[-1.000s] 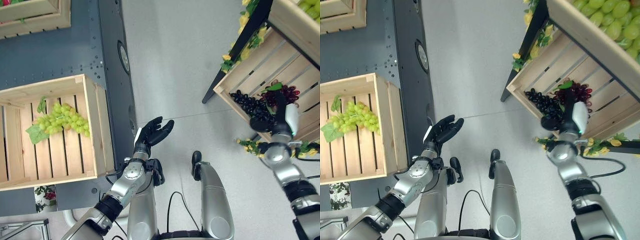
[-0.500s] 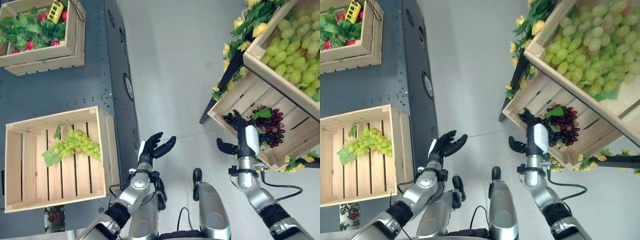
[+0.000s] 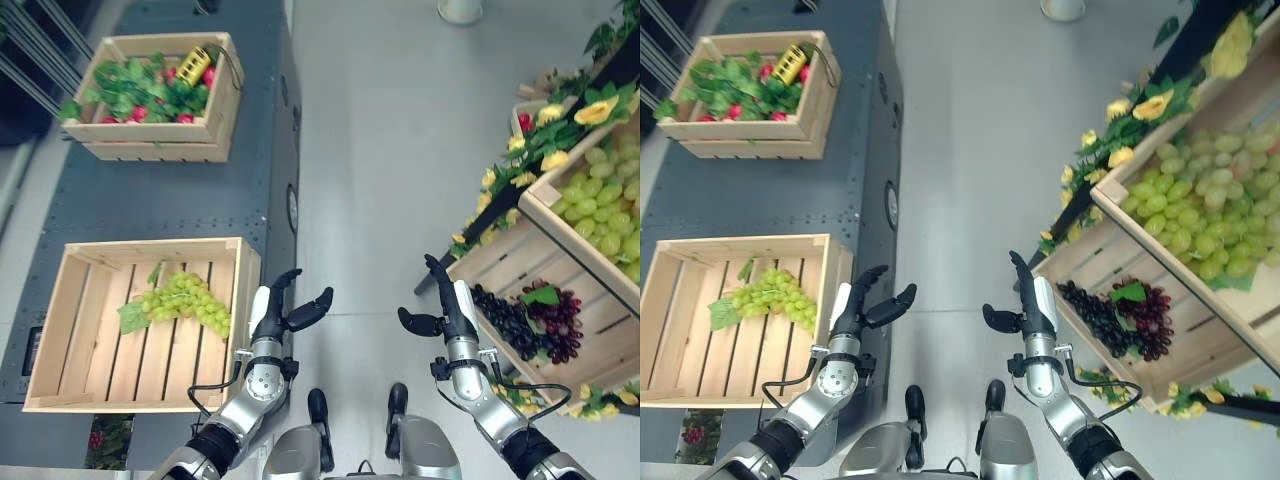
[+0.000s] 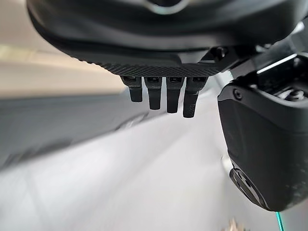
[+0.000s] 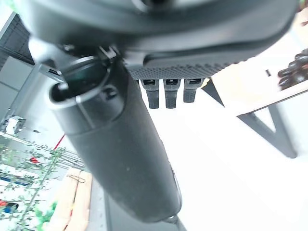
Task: Pick up the fruits from the basket on one side to the basket on the other side
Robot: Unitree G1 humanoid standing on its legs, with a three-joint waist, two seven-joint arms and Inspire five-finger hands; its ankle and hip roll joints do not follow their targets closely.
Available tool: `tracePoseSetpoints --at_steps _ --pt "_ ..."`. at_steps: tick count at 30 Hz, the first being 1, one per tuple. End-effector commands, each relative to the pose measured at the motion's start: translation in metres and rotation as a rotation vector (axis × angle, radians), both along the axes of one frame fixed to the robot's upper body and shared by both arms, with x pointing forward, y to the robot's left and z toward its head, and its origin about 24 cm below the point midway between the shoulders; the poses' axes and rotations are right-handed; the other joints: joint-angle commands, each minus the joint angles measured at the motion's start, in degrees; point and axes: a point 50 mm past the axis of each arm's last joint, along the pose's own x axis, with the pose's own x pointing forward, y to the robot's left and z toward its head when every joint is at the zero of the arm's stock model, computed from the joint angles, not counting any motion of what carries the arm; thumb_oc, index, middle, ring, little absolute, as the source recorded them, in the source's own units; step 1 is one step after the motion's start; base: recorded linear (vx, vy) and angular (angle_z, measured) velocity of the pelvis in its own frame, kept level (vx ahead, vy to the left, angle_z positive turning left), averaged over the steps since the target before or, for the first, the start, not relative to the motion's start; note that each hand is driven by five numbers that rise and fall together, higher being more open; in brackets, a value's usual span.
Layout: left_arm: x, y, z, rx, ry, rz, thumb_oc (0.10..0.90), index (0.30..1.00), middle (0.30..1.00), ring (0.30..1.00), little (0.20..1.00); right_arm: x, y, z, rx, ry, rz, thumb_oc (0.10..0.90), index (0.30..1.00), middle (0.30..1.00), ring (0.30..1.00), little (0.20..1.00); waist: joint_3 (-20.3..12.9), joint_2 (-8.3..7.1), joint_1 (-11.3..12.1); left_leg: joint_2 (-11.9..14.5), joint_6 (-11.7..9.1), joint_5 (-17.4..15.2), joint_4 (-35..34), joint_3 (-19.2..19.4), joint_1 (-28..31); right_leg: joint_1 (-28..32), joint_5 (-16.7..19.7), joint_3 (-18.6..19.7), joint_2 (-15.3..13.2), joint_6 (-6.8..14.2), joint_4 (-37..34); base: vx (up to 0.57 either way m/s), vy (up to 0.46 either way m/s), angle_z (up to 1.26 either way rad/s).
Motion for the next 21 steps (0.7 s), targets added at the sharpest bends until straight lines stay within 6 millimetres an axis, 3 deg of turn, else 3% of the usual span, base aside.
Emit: tracePoseSetpoints --at_steps 1,11,13,15,17,21 --pt "0.011 -0.005 0.041 0.060 -0.294 -0.055 0.800 0.900 0.900 0.900 0.900 0.005 0.016 0.007 0.067 -0.045 0.032 0.800 0.900 0.900 0.900 0.900 -5.86 0.67 1.79 -2.57 0.07 -3.55 -1.69 -1.95 -1.40 -0.14 -0.94 0.13 -1.03 -0.77 -0.53 -0.03 -0.027 0.27" --pt "0.007 0.030 0.070 0.107 -0.488 0.081 0.800 0.900 0.900 0.900 0.900 -0.003 0.023 -0.011 0.088 0.101 0.024 0.800 0.900 0.900 0.900 0.900 -8.59 1.48 5.38 -2.35 -1.35 -1.58 -3.24 -5.58 -0.85 3.13 -2.47 -2.88 -0.90 -2.39 -1.96 0.03 -0.044 0.28" --pt "0.007 0.040 0.086 0.182 -0.578 0.113 0.800 0.900 0.900 0.900 0.900 -0.004 0.020 -0.012 0.072 0.113 0.023 0.800 0.900 0.900 0.900 0.900 -8.58 1.40 5.54 -1.59 -2.18 -1.63 -1.62 -2.34 -1.46 3.79 -2.67 -5.13 -1.36 -2.70 -2.12 0.00 -0.012 0.17" --pt "0.010 0.046 0.091 0.216 -0.600 0.134 0.800 0.900 0.900 0.900 0.900 -0.004 0.017 -0.012 0.077 0.122 0.025 0.800 0.900 0.900 0.900 0.900 -8.43 1.39 5.41 -1.58 -2.32 -1.64 -0.99 -1.63 -1.69 3.99 -2.56 -5.95 -1.74 -2.63 -2.01 0.00 0.051 0.46" --pt "0.014 0.063 0.097 0.279 -0.620 0.218 0.800 0.900 0.900 0.900 0.900 -0.004 0.008 -0.016 0.073 0.145 0.017 0.800 0.900 0.900 0.900 0.900 -8.36 1.76 5.41 -1.63 -2.25 -1.82 -0.69 -1.50 -1.46 4.42 -2.73 -6.53 -2.27 -2.39 -1.65 0.05 0.117 0.53" --pt "0.003 0.123 0.093 0.381 -0.542 0.465 0.800 0.900 0.900 0.900 0.900 -0.018 -0.004 -0.028 0.089 0.209 0.031 0.800 0.900 0.900 0.900 0.900 -9.60 2.66 4.16 -1.55 -2.43 -2.35 -2.50 -0.09 1.34 6.24 -3.54 -6.46 -2.75 -1.16 -1.80 0.17 0.115 0.03"
